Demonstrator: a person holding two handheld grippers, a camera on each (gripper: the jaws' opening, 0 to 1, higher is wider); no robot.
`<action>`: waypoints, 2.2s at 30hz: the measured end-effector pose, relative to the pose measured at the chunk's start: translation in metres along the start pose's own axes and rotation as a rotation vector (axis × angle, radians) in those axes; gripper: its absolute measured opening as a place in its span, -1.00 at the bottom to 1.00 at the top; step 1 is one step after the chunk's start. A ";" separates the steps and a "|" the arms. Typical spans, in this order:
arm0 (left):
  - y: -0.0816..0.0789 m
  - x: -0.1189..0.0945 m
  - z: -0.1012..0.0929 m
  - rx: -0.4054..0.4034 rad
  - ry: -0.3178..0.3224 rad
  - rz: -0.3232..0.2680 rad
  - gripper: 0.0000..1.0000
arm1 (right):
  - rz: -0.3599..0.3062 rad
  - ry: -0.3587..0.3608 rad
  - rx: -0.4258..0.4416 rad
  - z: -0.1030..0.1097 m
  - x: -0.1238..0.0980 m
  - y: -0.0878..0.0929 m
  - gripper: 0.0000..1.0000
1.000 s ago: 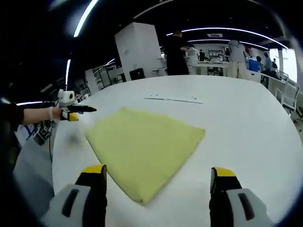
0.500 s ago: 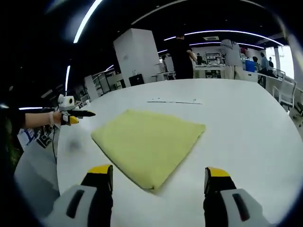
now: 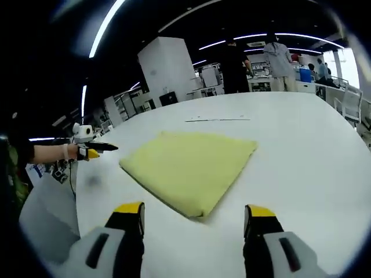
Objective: Fold the garment on the visible template until the final outline fits inside the template.
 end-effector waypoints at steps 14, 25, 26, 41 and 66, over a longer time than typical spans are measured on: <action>0.011 0.014 -0.007 -0.043 0.044 0.023 -0.08 | 0.006 -0.019 0.036 0.001 0.004 0.002 -0.02; 0.024 0.023 -0.002 -0.068 0.041 0.046 -0.41 | 0.046 0.010 0.063 -0.015 0.011 0.013 -0.63; 0.025 0.023 -0.001 -0.071 0.038 0.052 -0.44 | 0.050 0.016 0.070 -0.017 0.012 0.014 -0.66; 0.033 0.034 0.001 -0.086 0.032 0.068 -0.64 | 0.030 0.011 0.132 -0.022 0.021 0.017 -0.92; 0.033 0.045 0.002 -0.074 0.025 0.080 -1.00 | 0.031 0.003 0.095 -0.022 0.024 0.018 -1.00</action>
Point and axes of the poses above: the point that each gripper's makers call its tool centre point, and the gripper's own axes: x roughly forward along the fingers, z roughly to its left, y roughly out of its underside, the point moved 7 cm from there along -x, roughly backward along the fingers, and after that the axes turned 14 degrees about x, right-handed, at the moved point
